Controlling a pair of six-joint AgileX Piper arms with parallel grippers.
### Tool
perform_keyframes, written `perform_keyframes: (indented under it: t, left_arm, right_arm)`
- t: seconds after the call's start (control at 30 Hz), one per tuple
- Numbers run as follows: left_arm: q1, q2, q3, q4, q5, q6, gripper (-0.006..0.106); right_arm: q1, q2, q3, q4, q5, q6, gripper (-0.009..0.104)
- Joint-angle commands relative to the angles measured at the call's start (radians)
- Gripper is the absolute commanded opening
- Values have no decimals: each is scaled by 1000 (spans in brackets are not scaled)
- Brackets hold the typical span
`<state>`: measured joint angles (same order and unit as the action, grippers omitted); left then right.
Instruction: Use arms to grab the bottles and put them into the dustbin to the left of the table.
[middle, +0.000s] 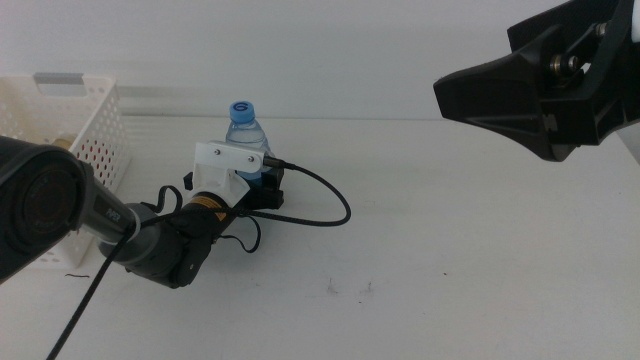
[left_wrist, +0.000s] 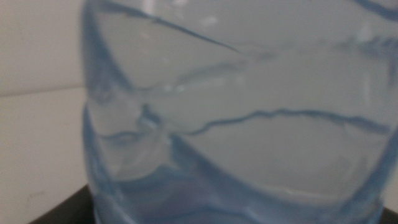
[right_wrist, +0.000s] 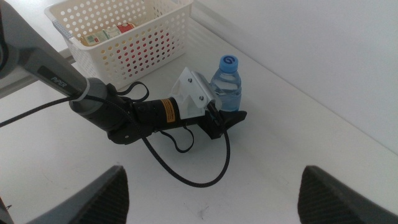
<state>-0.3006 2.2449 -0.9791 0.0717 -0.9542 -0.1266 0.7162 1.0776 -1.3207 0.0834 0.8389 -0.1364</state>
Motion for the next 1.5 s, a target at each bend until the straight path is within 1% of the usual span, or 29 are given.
perform_keyframes:
  t: [0.0, 0.03, 0.07, 0.13, 0.17, 0.23, 0.3, 0.37, 0.4, 0.53, 0.63, 0.67, 0.7, 0.73, 0.83, 0.87, 0.93, 1.03, 1.13, 1.23, 1.33, 1.47]
  left_arm:
    - [1, 2, -12, -20, -24, 11, 85]
    - [1, 2, -12, -20, -44, 20, 80]
    - [1, 2, -10, -18, -70, 25, 72]
    - [1, -13, 1, 13, -98, 25, 51]
    - [1, -34, 19, 18, -98, 25, 39]
    - [1, -102, 84, 18, -86, 22, 17]
    - [1, -219, 175, 18, -40, 10, -1]
    - [1, -352, 252, 23, 49, -7, -2]
    - [1, -434, 283, 34, 135, -10, -2]
    - [1, -736, 286, 39, 688, -67, -2]
    - [4, -885, 220, 50, 979, -62, -2]
    - [19, -920, 185, 27, 1072, -49, -2]
    - [53, -952, 128, -21, 1201, -7, -2]
    - [103, -971, 61, -77, 1327, 80, -2]
    - [264, -965, -135, -239, 1613, 410, -2]
    - [310, -947, -201, -275, 1692, 473, -2]
    - [414, -892, -324, -309, 1825, 549, -2]
    - [537, -789, -471, -311, 1962, 574, -2]
    - [610, -677, -573, -316, 2044, 602, -2]
    - [639, -564, -637, -323, 2058, 602, -2]
    - [640, -476, -659, -320, 2065, 620, -2]
    - [640, -396, -659, -357, 2037, 620, -2]
  right_arm:
    - [1, -4, -5, -3, -3, -9, 91]
    - [1, -4, -5, -3, -3, -9, 91]
    - [1, -4, -5, -3, -3, -9, 91]
    - [1, -4, -5, -3, -5, -9, 91]
    - [1, -4, -5, -3, -5, -9, 91]
    - [1, -4, -5, -3, -5, -9, 91]
    - [1, -4, -5, -3, -5, -9, 91]
    - [1, -4, -5, -3, -7, -9, 91]
    - [1, -4, -5, -3, -7, -9, 91]
    - [1, -4, -5, -3, -7, -9, 91]
    - [1, -4, -5, -3, -7, -9, 91]
    - [1, -4, -5, -3, -7, -9, 91]
    - [1, -4, -5, -3, -7, -9, 91]
    - [1, -4, -5, -3, -7, -9, 91]
    - [1, -4, -5, 7, -7, -9, 91]
    - [1, -6, -5, 3, -9, -9, 91]
    - [1, -5, -5, 2, -9, -9, 91]
    - [1, -5, -5, 3, -14, -9, 91]
    - [1, -5, -5, 3, -23, -9, 91]
    - [1, -5, -5, 3, -23, -9, 91]
    - [1, -5, -5, 3, -23, -9, 91]
    - [1, -5, -5, 3, -23, -9, 91]
